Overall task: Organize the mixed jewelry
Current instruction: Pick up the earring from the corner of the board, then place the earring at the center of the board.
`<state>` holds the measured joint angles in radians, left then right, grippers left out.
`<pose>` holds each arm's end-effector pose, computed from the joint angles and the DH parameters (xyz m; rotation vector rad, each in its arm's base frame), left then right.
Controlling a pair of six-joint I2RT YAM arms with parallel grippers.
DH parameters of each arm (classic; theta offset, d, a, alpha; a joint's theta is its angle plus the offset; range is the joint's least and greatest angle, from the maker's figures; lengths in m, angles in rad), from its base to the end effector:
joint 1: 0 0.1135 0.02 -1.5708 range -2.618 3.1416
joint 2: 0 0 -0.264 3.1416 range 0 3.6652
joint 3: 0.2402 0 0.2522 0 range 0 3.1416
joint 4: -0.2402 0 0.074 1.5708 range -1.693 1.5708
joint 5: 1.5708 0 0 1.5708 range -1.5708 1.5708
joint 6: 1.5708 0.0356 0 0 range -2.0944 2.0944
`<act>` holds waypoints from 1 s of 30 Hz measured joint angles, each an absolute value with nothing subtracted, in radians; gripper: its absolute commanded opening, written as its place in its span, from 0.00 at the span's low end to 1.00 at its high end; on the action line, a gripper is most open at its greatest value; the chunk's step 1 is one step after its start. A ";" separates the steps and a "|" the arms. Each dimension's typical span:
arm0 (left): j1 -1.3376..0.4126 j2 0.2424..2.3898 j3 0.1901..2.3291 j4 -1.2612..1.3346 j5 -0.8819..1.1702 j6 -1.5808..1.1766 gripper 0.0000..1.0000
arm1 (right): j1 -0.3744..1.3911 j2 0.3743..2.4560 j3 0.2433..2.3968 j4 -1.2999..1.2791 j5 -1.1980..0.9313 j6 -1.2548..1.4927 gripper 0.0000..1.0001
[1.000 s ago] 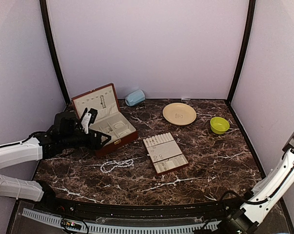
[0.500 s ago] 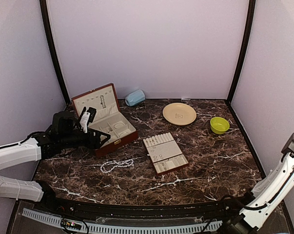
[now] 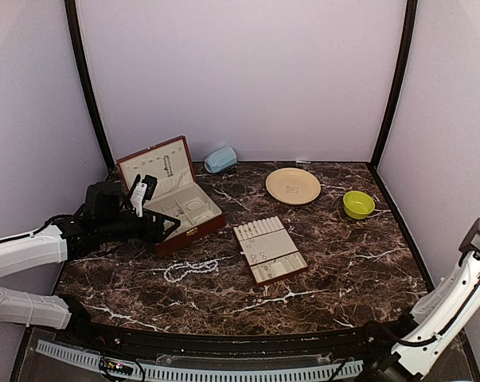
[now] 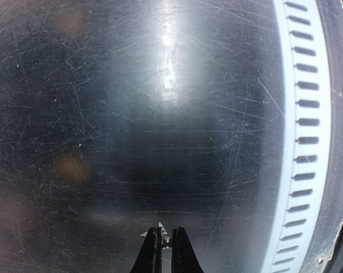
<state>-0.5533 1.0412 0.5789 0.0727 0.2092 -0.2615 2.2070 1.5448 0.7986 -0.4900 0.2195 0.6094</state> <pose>0.1946 -0.1289 0.2444 0.4345 1.9785 -0.7315 -0.1539 0.2213 0.1525 -1.9996 2.0206 0.4230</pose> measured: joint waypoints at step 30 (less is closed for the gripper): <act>-0.553 1.041 0.582 0.076 0.225 -0.273 0.67 | 1.470 1.415 0.781 -0.353 0.206 0.493 0.00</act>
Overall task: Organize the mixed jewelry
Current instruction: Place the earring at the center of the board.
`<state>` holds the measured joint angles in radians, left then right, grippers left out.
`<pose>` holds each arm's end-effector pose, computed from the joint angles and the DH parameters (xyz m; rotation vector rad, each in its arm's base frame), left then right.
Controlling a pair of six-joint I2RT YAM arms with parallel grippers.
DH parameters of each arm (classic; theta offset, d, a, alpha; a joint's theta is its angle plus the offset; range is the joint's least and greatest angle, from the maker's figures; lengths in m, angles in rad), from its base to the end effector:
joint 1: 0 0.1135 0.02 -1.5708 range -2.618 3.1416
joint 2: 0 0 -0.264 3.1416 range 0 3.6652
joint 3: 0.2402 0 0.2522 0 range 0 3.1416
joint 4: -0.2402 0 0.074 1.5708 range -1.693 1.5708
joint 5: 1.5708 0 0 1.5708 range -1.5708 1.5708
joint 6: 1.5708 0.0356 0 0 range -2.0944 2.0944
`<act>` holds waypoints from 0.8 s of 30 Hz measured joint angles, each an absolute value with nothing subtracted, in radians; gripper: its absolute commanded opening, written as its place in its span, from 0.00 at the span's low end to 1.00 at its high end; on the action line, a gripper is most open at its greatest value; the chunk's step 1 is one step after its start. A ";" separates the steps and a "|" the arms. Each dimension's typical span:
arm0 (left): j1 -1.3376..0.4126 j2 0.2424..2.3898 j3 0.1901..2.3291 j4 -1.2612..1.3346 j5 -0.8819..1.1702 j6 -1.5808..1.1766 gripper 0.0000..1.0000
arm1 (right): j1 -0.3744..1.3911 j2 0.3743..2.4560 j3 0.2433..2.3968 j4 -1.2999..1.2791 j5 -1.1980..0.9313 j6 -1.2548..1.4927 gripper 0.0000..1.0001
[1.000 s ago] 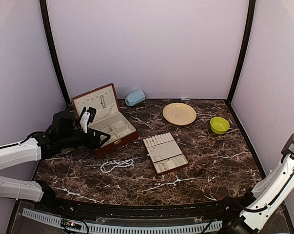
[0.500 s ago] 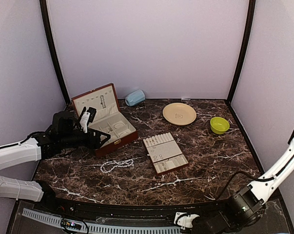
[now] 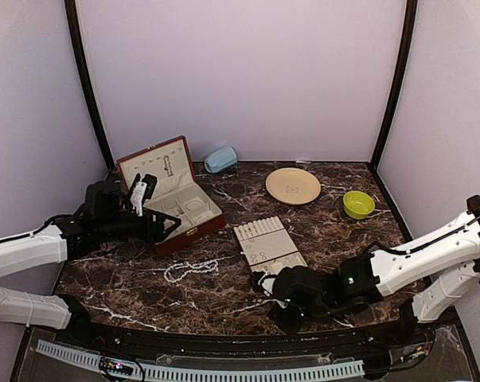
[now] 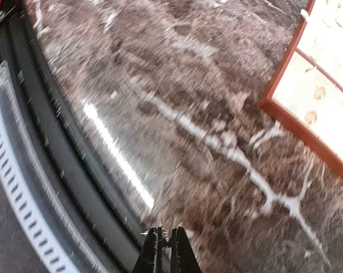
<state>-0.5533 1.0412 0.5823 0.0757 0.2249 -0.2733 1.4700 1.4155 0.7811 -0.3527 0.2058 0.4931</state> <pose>0.1946 -0.1295 0.2460 0.4336 1.9754 -0.7553 0.0346 0.2699 0.1866 -1.1515 2.3393 0.5013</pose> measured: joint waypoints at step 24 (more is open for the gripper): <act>-0.553 1.067 0.382 0.344 0.290 -0.315 0.62 | 1.229 1.970 1.313 -0.247 0.062 0.379 0.00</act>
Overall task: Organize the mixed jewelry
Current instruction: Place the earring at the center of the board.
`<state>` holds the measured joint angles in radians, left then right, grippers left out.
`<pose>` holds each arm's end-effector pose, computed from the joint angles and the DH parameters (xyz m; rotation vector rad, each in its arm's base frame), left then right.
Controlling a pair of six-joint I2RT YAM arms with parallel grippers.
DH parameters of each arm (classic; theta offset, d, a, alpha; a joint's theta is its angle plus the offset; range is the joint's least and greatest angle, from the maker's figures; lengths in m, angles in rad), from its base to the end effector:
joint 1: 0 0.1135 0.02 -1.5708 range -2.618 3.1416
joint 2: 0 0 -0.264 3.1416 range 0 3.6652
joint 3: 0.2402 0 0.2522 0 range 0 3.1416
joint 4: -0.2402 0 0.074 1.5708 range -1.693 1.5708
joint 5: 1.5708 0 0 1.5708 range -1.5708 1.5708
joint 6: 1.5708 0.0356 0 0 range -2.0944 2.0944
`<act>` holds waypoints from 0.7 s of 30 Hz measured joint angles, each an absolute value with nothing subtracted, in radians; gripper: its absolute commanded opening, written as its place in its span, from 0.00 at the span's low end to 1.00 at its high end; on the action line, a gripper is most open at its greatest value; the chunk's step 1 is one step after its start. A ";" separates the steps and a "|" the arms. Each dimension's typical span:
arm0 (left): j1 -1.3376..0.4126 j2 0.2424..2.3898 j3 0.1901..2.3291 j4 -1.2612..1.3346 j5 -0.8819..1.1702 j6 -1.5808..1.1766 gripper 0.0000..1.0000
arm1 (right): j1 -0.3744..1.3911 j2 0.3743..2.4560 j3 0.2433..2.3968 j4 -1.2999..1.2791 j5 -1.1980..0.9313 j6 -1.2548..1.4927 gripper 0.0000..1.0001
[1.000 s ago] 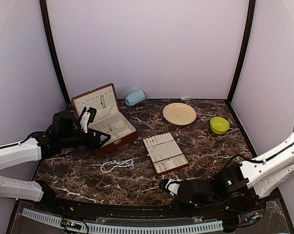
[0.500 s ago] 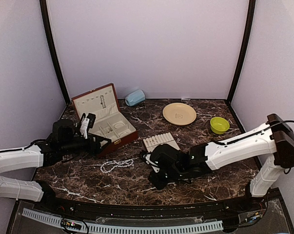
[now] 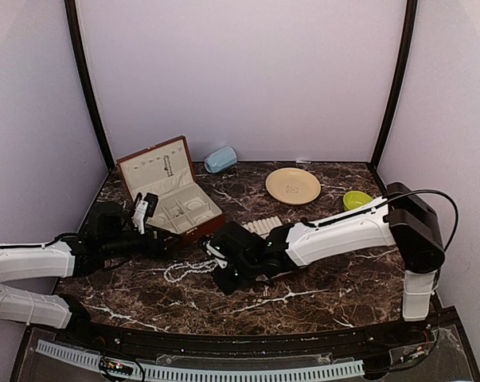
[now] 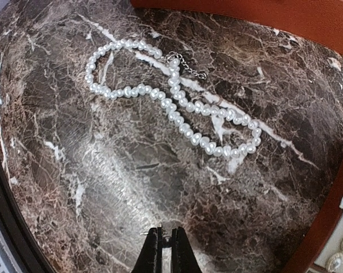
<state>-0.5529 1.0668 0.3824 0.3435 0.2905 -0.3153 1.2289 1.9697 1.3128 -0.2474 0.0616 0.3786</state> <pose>0.1837 -0.1253 0.2002 0.4383 1.9439 -0.8519 0.1432 0.3958 0.1686 -1.0368 2.3567 0.5866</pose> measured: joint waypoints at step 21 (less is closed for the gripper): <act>-0.709 1.225 0.369 0.369 0.206 -0.323 0.61 | 1.211 2.042 1.349 -0.306 0.082 0.400 0.31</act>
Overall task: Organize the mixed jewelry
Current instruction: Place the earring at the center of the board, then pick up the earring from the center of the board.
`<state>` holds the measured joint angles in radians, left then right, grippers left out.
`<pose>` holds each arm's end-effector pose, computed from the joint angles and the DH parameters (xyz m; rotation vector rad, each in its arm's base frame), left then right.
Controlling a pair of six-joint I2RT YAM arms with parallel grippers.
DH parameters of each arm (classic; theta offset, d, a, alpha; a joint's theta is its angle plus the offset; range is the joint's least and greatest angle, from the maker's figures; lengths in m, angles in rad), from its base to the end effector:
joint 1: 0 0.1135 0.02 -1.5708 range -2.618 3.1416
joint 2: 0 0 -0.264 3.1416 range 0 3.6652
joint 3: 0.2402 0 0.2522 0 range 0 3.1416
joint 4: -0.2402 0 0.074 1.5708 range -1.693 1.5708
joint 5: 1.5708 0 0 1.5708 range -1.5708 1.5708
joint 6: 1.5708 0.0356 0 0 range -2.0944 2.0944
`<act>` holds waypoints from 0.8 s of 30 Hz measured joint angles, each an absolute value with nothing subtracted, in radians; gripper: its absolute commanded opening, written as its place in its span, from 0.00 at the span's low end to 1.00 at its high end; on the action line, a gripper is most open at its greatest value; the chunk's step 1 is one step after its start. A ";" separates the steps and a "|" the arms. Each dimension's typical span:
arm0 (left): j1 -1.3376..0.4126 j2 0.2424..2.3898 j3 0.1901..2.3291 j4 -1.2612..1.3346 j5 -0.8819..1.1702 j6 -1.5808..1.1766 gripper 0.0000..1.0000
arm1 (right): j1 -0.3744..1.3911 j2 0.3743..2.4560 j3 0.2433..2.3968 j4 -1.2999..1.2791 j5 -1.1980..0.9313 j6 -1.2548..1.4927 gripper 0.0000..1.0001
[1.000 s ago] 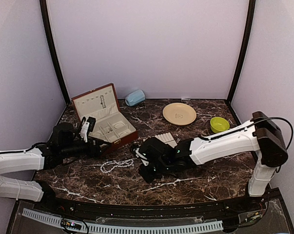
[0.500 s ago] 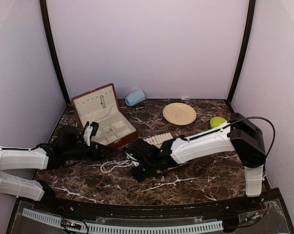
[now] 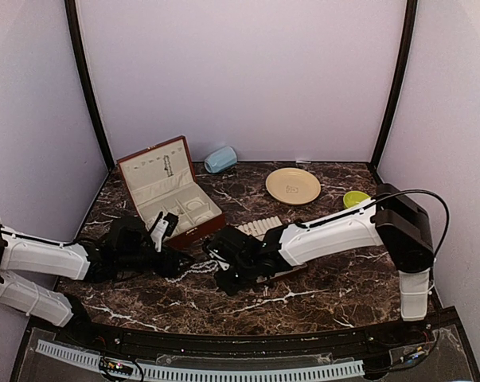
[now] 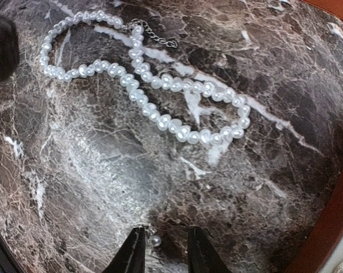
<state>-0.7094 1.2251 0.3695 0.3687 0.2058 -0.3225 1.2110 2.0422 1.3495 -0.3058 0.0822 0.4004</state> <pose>0.1718 -0.1571 0.1654 0.5453 2.0870 -0.8329 0.1527 0.3977 0.1464 -1.0138 2.4440 0.4861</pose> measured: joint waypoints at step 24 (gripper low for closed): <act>-1.089 1.544 0.538 0.384 -0.051 -0.336 0.45 | 1.092 1.753 1.137 -0.202 0.113 0.472 0.34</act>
<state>-1.0893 1.5436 0.5381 0.3840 -0.0509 -0.3355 1.0920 1.7527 1.1374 -0.2024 0.1127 0.4725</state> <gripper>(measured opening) 0.454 0.337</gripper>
